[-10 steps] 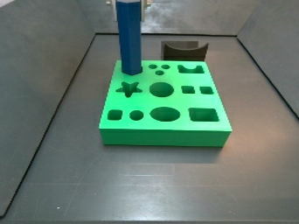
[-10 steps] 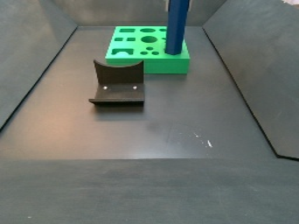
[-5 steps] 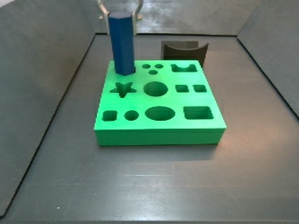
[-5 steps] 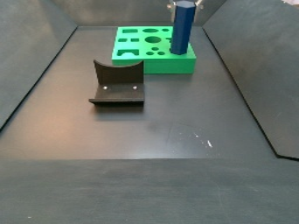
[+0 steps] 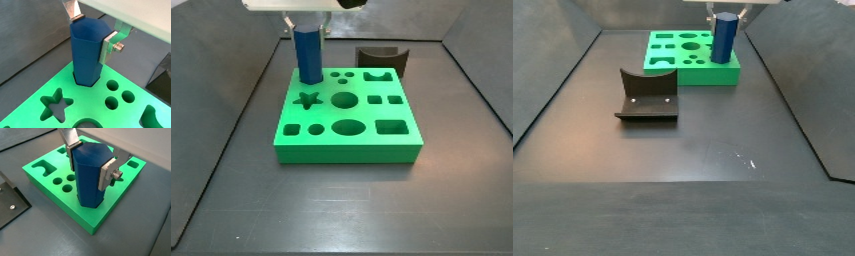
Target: Insert the hexagon object.
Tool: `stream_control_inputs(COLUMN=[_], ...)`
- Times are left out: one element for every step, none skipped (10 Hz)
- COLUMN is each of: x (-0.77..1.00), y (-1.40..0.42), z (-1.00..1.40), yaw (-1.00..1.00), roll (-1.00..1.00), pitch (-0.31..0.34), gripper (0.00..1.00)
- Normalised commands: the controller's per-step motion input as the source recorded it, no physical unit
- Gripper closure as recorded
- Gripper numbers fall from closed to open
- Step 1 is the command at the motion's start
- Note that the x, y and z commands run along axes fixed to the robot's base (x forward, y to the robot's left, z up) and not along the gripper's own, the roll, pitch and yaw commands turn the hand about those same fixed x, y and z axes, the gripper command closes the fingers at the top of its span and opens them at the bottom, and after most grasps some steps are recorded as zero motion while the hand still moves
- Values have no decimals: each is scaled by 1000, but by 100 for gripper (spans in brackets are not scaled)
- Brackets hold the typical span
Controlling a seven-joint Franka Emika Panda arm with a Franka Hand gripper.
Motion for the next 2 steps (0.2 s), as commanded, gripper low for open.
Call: stream_control_inputs(x=[0, 0], y=[0, 0], z=[0, 0], yaw=[0, 0], roll=[-13, 0], pitch=[9, 0], gripper=[100, 100])
